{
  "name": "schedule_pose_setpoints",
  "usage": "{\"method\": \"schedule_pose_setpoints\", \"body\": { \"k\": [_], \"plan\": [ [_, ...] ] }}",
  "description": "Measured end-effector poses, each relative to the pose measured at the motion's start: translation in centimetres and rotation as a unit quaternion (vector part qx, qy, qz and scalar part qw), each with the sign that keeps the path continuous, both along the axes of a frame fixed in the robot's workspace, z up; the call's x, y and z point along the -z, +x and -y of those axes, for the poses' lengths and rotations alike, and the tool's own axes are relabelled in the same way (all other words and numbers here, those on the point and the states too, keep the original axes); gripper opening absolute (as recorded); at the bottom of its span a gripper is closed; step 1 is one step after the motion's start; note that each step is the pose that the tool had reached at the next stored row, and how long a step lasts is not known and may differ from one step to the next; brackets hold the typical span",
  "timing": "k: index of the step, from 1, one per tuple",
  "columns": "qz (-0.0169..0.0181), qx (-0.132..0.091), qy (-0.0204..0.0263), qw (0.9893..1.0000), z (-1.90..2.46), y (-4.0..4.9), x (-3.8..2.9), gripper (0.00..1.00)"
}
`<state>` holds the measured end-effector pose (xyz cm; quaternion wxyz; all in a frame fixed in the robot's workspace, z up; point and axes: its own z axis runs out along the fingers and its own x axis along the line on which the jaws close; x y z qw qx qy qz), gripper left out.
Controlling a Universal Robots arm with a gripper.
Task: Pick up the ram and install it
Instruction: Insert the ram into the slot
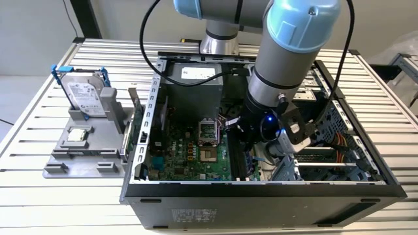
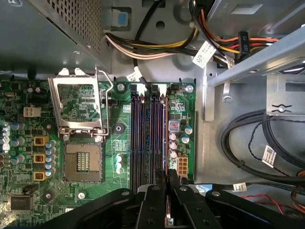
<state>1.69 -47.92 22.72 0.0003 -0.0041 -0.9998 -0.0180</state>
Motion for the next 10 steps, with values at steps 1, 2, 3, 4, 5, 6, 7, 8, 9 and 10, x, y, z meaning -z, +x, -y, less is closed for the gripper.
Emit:
{"method": "schedule_pose_setpoints", "body": {
  "k": [1,2,3,4,5,6,7,8,9,10],
  "plan": [
    [-0.0002,0.0,-0.0009,1.0,-0.05,0.0,0.07,0.0],
    [-0.0002,0.0,-0.0018,1.0,-0.1,0.0,0.14,0.0],
    [-0.0003,0.0,-0.0029,1.0,-0.16,0.0,0.22,0.0],
    [-0.0005,0.0,-0.0036,1.0,-0.2,0.0,0.28,0.0],
    [-0.0008,0.0,-0.0044,1.0,-0.22,0.01,0.31,0.0],
    [-0.0011,0.0,-0.005,1.0,-0.22,0.0,0.32,0.0],
    [-0.0014,0.0,-0.0055,1.0,-0.23,0.0,0.34,0.0],
    [-0.0017,0.0,-0.0061,1.0,-0.24,0.0,0.35,0.0],
    [-0.0018,0.0,-0.0064,1.0,-0.26,0.0,0.37,0.0],
    [-0.0019,0.0,-0.0069,1.0,-0.28,0.0,0.39,0.0]
  ]
}}
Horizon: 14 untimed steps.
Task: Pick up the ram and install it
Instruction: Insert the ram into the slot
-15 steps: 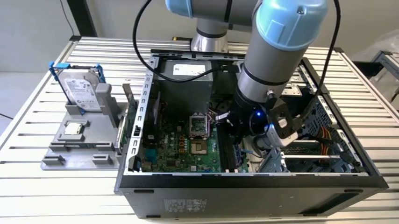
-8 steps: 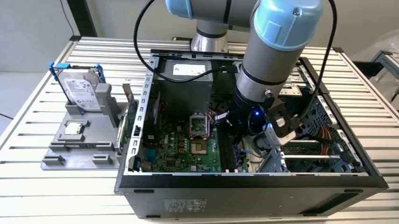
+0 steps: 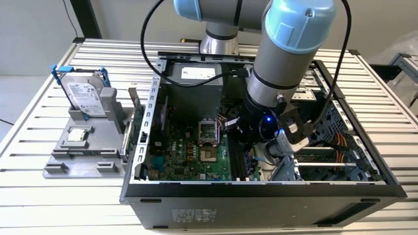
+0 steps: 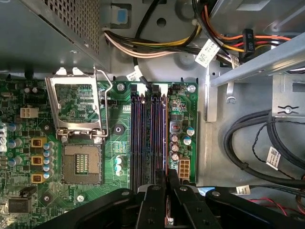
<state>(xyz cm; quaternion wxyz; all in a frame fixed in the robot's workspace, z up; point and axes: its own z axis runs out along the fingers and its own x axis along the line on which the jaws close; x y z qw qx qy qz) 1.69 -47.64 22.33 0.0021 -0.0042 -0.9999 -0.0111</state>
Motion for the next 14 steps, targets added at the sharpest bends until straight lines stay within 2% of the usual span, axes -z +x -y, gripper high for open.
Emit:
{"method": "schedule_pose_setpoints", "body": {
  "k": [8,14],
  "plan": [
    [-0.0008,0.001,-0.0024,1.0,-0.38,0.02,0.33,0.0],
    [-0.0011,0.005,-0.0029,1.0,-0.4,0.39,0.37,0.0]
  ]
}}
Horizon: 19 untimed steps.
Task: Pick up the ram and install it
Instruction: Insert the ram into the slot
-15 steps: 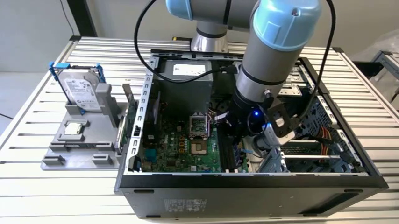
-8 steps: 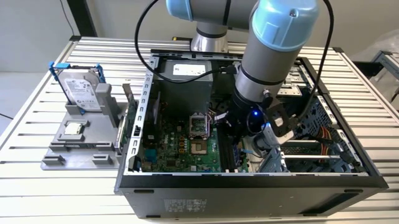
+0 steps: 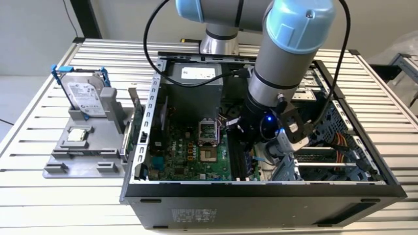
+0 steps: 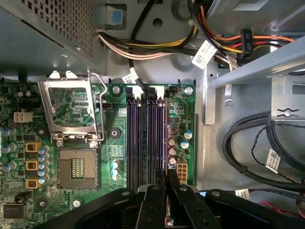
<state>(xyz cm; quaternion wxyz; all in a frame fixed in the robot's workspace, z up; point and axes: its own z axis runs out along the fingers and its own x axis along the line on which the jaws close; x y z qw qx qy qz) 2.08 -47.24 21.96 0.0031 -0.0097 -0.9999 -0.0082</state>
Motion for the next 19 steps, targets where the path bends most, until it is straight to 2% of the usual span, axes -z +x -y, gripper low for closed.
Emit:
{"method": "schedule_pose_setpoints", "body": {
  "k": [19],
  "plan": [
    [-0.005,0.001,-0.0005,1.0,0.11,0.01,0.0,0.0]
  ]
}}
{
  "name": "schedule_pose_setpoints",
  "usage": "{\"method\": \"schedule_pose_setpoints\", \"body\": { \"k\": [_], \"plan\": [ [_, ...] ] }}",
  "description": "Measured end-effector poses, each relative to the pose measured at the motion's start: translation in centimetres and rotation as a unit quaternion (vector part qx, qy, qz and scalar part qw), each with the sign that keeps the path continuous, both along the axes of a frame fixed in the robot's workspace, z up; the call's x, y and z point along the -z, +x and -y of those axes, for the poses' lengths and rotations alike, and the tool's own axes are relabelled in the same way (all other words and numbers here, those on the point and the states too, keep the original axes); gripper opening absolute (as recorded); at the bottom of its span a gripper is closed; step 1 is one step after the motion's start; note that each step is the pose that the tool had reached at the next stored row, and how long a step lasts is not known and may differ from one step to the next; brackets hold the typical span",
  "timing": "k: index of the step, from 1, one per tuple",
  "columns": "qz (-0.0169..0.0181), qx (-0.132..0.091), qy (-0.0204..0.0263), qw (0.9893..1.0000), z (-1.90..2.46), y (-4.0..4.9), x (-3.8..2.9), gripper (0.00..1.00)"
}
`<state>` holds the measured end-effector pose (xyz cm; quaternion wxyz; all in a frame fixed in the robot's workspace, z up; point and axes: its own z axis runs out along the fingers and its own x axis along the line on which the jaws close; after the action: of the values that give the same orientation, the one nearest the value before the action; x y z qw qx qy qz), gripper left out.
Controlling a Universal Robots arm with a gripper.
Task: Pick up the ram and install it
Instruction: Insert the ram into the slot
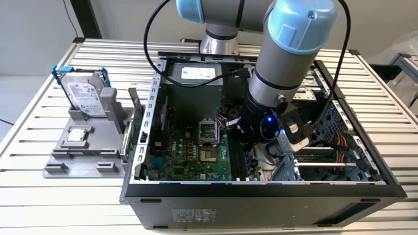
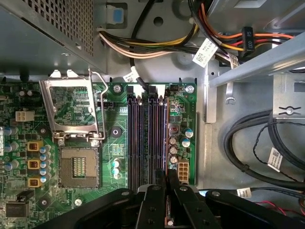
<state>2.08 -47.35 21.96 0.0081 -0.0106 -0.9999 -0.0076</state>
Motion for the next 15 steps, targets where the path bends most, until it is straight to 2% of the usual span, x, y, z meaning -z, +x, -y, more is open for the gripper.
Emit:
{"method": "schedule_pose_setpoints", "body": {
  "k": [6,15],
  "plan": [
    [-0.0021,0.0,-0.0001,1.0,0.0,0.0,-0.24,0.0],
    [-0.0043,0.0,-0.0001,1.0,0.0,0.0,-0.2,0.0]
  ]
}}
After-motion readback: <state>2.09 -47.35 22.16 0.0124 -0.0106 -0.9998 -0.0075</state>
